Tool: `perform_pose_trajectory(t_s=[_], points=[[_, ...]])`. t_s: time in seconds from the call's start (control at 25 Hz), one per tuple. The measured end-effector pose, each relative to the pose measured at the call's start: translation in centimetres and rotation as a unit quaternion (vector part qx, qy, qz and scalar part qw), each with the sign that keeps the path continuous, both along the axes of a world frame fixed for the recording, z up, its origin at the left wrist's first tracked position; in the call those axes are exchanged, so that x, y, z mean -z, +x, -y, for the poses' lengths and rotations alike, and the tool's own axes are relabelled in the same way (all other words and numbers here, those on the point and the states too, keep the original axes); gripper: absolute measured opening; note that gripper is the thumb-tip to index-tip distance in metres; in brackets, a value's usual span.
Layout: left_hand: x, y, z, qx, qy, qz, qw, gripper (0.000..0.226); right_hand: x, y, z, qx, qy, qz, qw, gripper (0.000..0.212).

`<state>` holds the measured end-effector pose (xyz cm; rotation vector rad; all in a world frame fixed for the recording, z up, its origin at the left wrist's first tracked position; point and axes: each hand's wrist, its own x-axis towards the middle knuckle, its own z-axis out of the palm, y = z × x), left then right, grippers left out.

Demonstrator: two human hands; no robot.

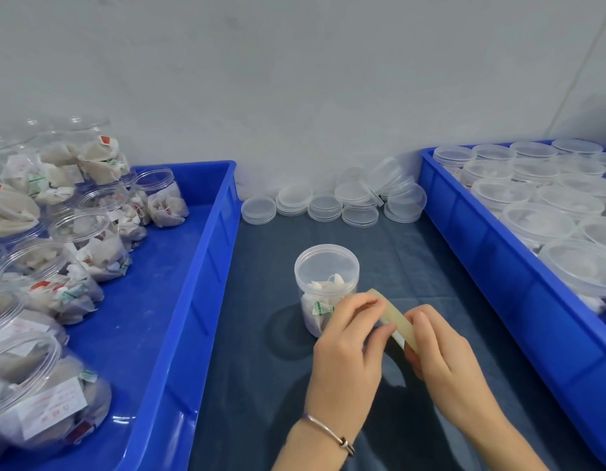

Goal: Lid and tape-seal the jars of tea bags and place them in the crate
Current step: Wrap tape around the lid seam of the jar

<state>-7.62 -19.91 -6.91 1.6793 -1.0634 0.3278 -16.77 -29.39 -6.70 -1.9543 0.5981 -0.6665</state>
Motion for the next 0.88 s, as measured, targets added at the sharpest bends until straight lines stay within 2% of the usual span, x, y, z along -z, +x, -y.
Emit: perform_pose_trajectory(t_s=[0.12, 0.24, 0.32, 0.48, 0.6, 0.8, 0.88], points=[[-0.1, 0.5, -0.6, 0.017, -0.034, -0.101, 0.994, 0.009, 0.0, -0.2, -0.4, -0.011, -0.023, -0.014, 1.000, 0.047], [-0.5, 1.0, -1.1, 0.026, -0.038, -0.203, 0.978, 0.012, 0.3, -0.2, -0.5, -0.023, -0.037, -0.036, 0.998, 0.044], [-0.9, 1.1, -1.3, 0.027, -0.006, -0.207, 0.978, 0.013, 0.3, -0.2, -0.5, -0.035, -0.046, -0.046, 0.997, 0.043], [-1.4, 0.6, -1.6, 0.016, 0.143, -0.109, 0.984, 0.015, 0.4, -0.2, -0.6, -0.033, -0.062, -0.051, 0.996, 0.042], [-2.0, -0.1, -1.7, 0.091, 0.140, -0.144, 0.976, 0.018, 0.4, -0.3, -0.4, -0.021, -0.058, -0.044, 0.997, 0.042], [-2.3, 0.2, -2.2, 0.122, 0.124, -0.224, 0.959, 0.012, 0.4, -0.3, -0.4, -0.031, -0.065, -0.063, 0.995, 0.042], [-2.1, 0.5, -2.6, 0.131, 0.127, -0.245, 0.952, 0.029, 0.4, -0.3, -0.7, -0.041, -0.061, -0.072, 0.995, 0.042]])
